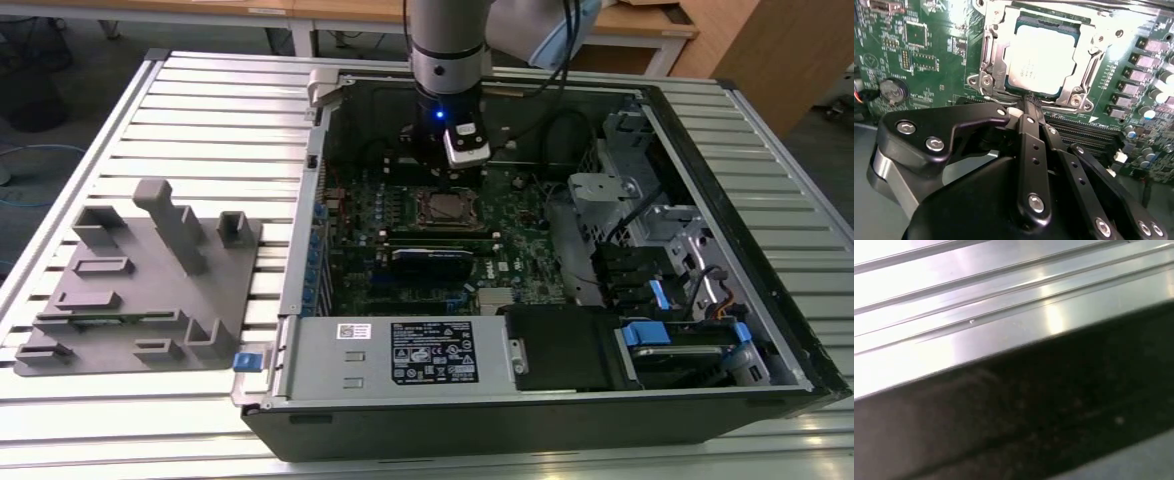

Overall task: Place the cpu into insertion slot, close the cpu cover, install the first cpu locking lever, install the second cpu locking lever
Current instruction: 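Install the first cpu locking lever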

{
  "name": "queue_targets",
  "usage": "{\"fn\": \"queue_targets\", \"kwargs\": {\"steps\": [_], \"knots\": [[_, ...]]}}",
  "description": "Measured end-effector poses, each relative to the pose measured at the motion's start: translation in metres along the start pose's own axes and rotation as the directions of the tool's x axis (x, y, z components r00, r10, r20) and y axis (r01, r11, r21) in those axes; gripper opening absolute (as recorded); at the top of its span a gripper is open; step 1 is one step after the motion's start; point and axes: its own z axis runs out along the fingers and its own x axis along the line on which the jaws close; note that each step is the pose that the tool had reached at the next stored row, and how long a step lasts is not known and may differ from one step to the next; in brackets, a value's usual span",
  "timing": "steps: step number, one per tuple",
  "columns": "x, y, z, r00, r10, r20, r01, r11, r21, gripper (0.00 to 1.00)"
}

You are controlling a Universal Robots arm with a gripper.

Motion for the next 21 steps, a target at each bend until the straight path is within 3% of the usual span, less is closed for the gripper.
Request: {"fn": "queue_targets", "kwargs": {"steps": [6,15,21], "knots": [[0.0000,-0.0001,-0.0005,0.9982,-0.060,-0.0089,0.060,0.9982,0.0013,0.11],[-0.0009,0.0007,-0.0100,0.9973,-0.072,-0.0113,0.072,0.9974,-0.0018,0.11],[-0.0018,0.0009,-0.0100,0.9971,-0.076,-0.0116,0.076,0.9971,-0.0023,0.11]]}}
